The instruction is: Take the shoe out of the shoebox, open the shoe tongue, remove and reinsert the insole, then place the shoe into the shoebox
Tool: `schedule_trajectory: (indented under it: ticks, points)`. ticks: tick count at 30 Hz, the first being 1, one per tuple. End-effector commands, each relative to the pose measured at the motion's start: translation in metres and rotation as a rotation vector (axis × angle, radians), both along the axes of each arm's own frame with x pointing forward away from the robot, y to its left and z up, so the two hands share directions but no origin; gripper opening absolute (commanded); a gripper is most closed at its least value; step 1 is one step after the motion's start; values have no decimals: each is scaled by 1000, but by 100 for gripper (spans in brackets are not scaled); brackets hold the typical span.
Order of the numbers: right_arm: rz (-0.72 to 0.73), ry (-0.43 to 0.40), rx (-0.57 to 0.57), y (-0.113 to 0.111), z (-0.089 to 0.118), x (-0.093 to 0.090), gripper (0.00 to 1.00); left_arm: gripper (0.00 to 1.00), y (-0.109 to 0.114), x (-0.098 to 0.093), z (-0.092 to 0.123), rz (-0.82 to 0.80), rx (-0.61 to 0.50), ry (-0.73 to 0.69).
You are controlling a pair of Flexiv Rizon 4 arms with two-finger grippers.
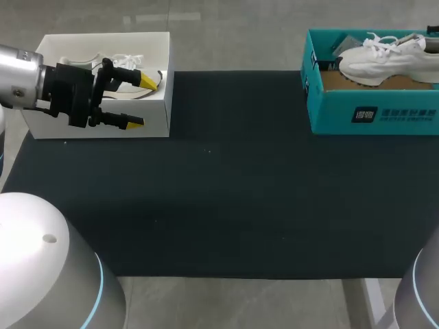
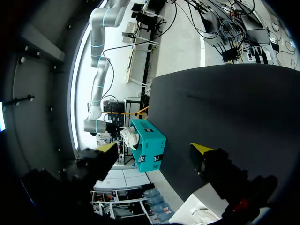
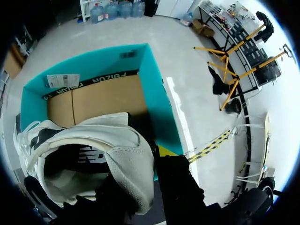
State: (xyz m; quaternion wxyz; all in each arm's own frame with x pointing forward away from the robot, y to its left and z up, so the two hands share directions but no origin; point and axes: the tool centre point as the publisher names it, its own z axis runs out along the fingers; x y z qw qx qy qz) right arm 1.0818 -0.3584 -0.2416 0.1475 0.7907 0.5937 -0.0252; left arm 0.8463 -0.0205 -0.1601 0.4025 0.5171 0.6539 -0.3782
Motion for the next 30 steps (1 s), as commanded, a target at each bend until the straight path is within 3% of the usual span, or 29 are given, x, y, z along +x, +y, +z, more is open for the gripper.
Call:
schedule_trajectory:
  ticks: [1, 11, 30]
  points:
    - [1, -34, -3, -3, -6, -2, 0, 100, -1, 0, 0, 0, 4, 0]
    - [-13, 15, -3, -3, -26, -5, 0, 100, -1, 0, 0, 0, 4, 0]
    - [-45, 62, -36, -11, -89, -5, 0, 100, -1, 0, 0, 0, 4, 0]
